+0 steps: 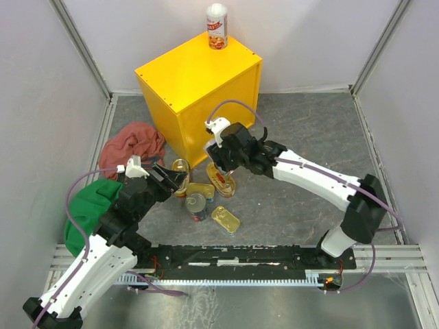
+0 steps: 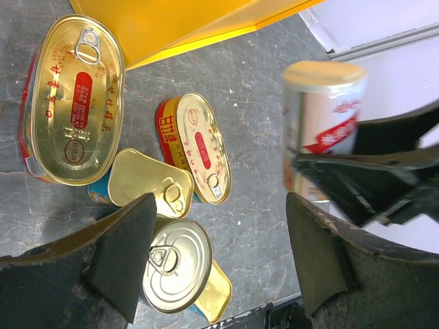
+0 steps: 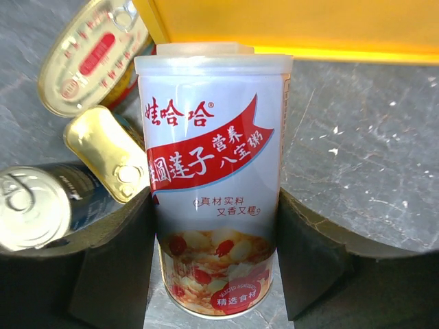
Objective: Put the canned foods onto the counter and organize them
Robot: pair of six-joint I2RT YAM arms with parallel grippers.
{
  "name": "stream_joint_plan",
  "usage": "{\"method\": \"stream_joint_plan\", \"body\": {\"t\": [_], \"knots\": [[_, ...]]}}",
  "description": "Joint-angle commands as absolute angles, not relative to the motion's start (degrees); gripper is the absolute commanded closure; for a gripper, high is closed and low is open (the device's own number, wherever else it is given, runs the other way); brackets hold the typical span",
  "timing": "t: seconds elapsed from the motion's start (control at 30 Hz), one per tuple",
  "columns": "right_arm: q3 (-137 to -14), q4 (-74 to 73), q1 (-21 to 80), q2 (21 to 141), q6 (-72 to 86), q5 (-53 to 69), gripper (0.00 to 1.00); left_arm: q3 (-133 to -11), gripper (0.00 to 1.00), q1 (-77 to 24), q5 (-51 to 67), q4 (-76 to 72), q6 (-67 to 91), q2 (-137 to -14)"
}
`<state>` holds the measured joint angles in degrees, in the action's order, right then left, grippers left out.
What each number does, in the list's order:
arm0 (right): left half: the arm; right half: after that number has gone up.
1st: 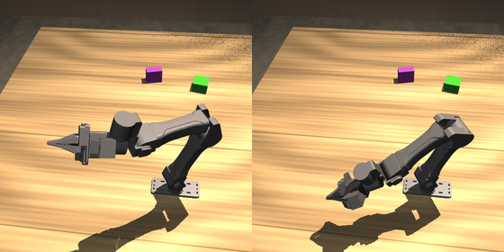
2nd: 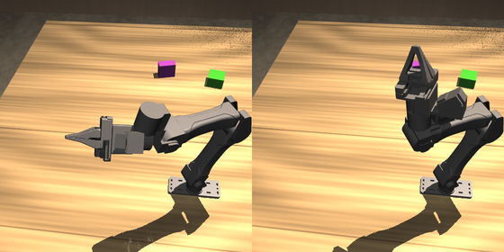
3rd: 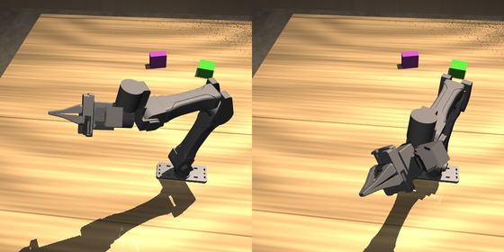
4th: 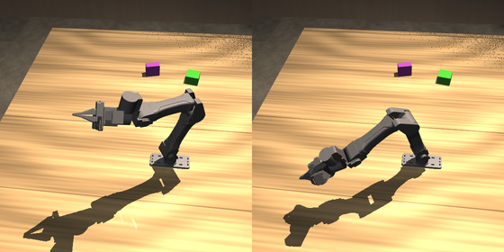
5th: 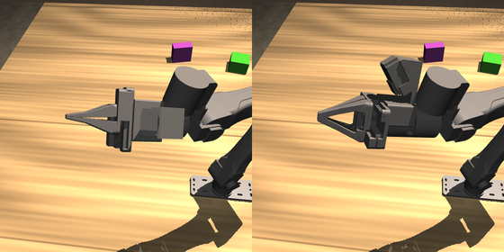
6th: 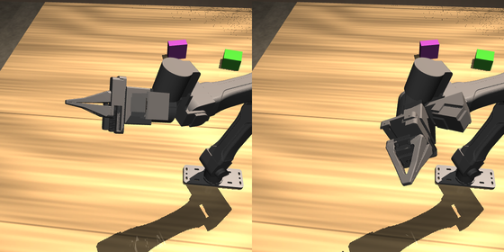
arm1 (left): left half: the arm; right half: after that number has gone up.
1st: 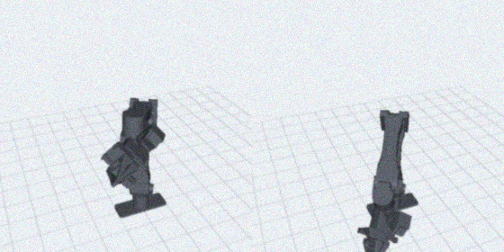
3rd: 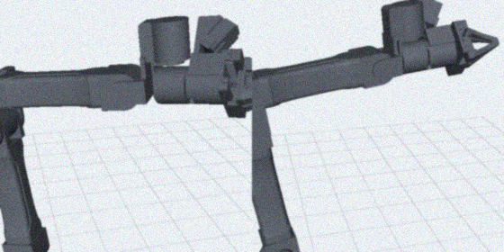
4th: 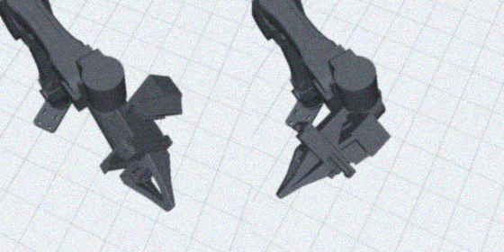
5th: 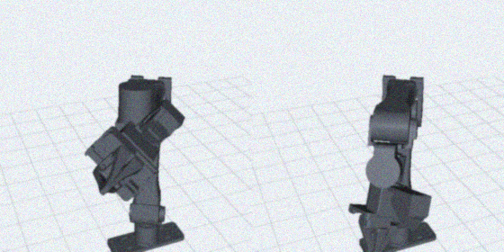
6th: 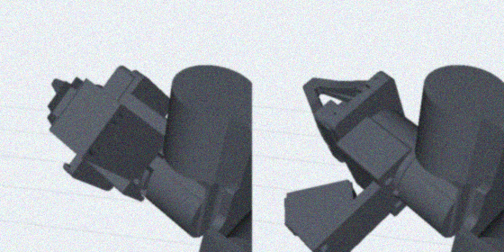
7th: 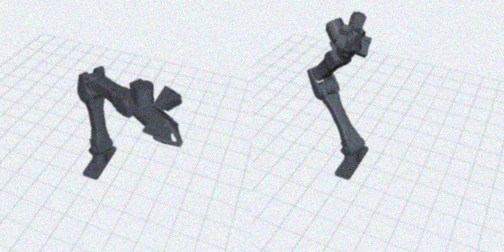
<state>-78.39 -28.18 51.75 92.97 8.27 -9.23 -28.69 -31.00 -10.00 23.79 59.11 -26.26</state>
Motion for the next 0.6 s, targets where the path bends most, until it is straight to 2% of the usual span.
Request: {"method": "stream_joint_plan", "body": {"t": [0.0,0.27,0.57], "knots": [[-84.51,-20.34,51.68,84.84,7.51,-12.13,0.99,-29.13,0.18,-31.31,-9.84,20.94,57.45,-26.69],[-94.53,-17.95,51.58,81.02,3.15,-15.39,0.99,-30.17,0.18,-31.33,-9.31,20.36,56.26,-27.75],[-103.02,-8.77,47.38,82.85,-1.21,-13.94,0.99,-31.12,0.18,-31.32,-6.41,16.96,54.12,-30.11]]}}
